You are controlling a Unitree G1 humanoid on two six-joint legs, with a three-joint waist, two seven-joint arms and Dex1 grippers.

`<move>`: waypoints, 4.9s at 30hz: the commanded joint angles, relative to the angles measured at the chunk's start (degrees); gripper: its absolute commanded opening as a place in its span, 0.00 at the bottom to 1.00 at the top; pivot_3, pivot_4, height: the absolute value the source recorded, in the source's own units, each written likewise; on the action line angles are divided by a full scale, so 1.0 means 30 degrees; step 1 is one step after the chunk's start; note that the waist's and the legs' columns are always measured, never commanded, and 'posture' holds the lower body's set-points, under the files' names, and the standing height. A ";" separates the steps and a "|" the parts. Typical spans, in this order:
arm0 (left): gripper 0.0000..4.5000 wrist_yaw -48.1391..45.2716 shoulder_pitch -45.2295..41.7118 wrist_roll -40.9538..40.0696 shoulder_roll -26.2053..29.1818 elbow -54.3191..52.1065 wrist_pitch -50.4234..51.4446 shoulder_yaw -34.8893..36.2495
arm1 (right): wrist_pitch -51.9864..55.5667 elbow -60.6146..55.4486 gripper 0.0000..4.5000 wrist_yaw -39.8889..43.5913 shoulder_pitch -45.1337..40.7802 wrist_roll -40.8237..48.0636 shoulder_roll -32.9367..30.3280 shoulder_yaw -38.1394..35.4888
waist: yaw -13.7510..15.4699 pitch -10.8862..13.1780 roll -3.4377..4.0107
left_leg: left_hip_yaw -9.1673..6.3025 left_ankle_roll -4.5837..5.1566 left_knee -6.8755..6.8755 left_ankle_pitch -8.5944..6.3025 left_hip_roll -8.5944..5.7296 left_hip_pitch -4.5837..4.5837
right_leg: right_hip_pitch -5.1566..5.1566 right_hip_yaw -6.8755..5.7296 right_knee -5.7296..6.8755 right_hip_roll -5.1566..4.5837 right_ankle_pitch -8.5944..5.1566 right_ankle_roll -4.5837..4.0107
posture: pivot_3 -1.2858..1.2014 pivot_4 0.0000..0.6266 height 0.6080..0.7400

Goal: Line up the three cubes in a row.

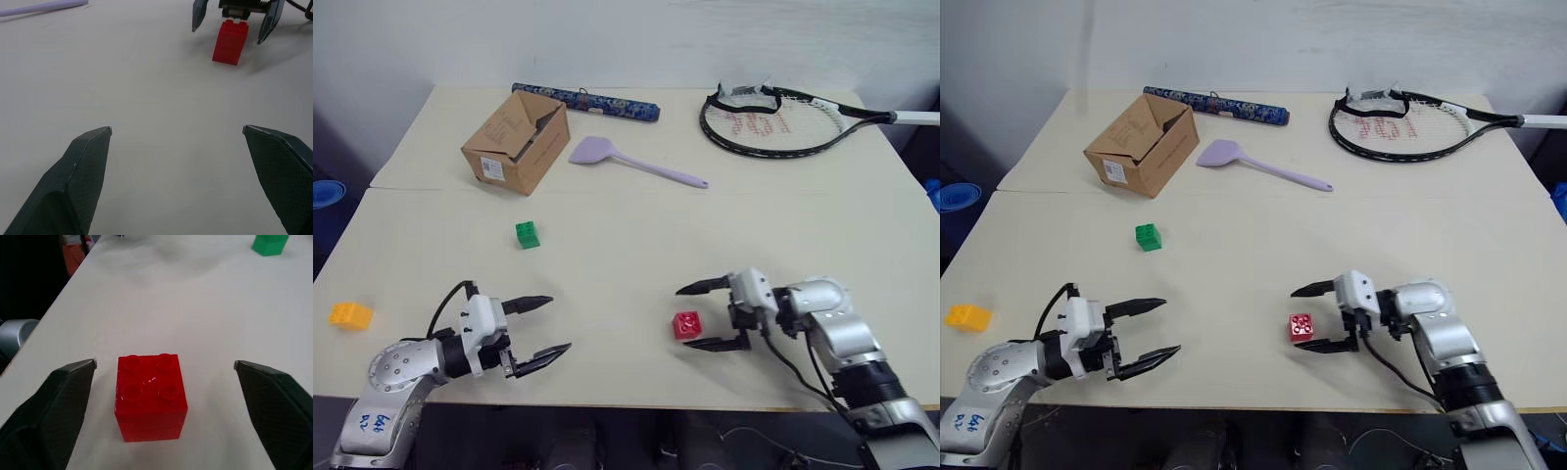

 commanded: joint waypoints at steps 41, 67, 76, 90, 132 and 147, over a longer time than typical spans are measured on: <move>1.00 2.2625 -1.1779 0.6278 -1.0600 0.5259 0.6240 -0.1529 | 0.1107 -0.8976 0.99 -0.9191 0.6831 0.4881 0.2302 -0.6610 | 0.0552 0.0010 -0.0105 | 0.0020 0.0042 -0.0004 0.0034 -0.0076 0.0013 | 0.0045 0.0033 -0.0025 -0.0002 0.0048 0.0076 | 0.52 0.24 1.00; 0.34 -0.6280 -1.1008 0.1182 0.0883 0.5637 -0.0457 -0.5010 | -0.3122 -0.3418 1.00 -0.2684 0.9724 0.4401 0.0600 -0.8264 | 0.0616 -0.0018 -0.0036 | 0.0011 0.0022 0.0015 0.0051 -0.0097 0.0034 | 0.0055 0.0003 -0.0018 0.0030 0.0031 0.0050 | 0.52 0.24 1.00; 0.34 -0.5929 -1.2685 0.3881 -0.2791 0.8188 -0.2521 -0.8573 | -0.3513 -0.4310 1.00 -0.2607 1.1713 0.4645 0.0741 -0.8999 | 0.0500 0.0008 -0.0050 | 0.0022 0.0100 0.0015 0.0051 -0.0133 0.0006 | 0.0055 0.0037 -0.0040 -0.0025 0.0079 0.0134 | 0.52 0.24 1.00; 0.34 -0.5759 -1.2501 0.4589 -0.3748 0.7961 0.0141 -0.9842 | -0.2917 -0.6999 1.00 -0.4664 1.2798 0.4477 0.1118 -0.8877 | 0.0533 0.0011 -0.0055 | 0.0017 0.0110 0.0016 0.0056 -0.0137 0.0024 | 0.0065 0.0056 -0.0025 -0.0053 0.0080 0.0134 | 0.52 0.24 1.00; 0.99 0.2255 -0.1153 -0.1272 -0.1699 -0.1088 0.1678 0.3248 | -0.2483 -0.5631 1.00 -0.1707 0.8615 0.4993 0.0174 -0.7791 | 0.0432 0.0017 -0.0060 | -0.0005 0.0123 0.0016 0.0032 -0.0099 0.0026 | 0.0073 0.0062 -0.0134 -0.0076 0.0075 0.0127 | 0.52 0.24 1.00; 0.99 0.8744 0.6636 -0.4205 -0.7909 0.3755 -0.0909 1.3949 | -0.3030 -0.6894 1.00 0.0340 1.0175 0.6319 0.1127 -0.6766 | 0.0532 -0.0008 -0.0160 | -0.0001 0.0240 0.0010 -0.0146 -0.0066 0.0069 | 0.0095 0.0057 -0.0158 -0.0082 0.0048 0.0080 | 0.52 0.24 1.00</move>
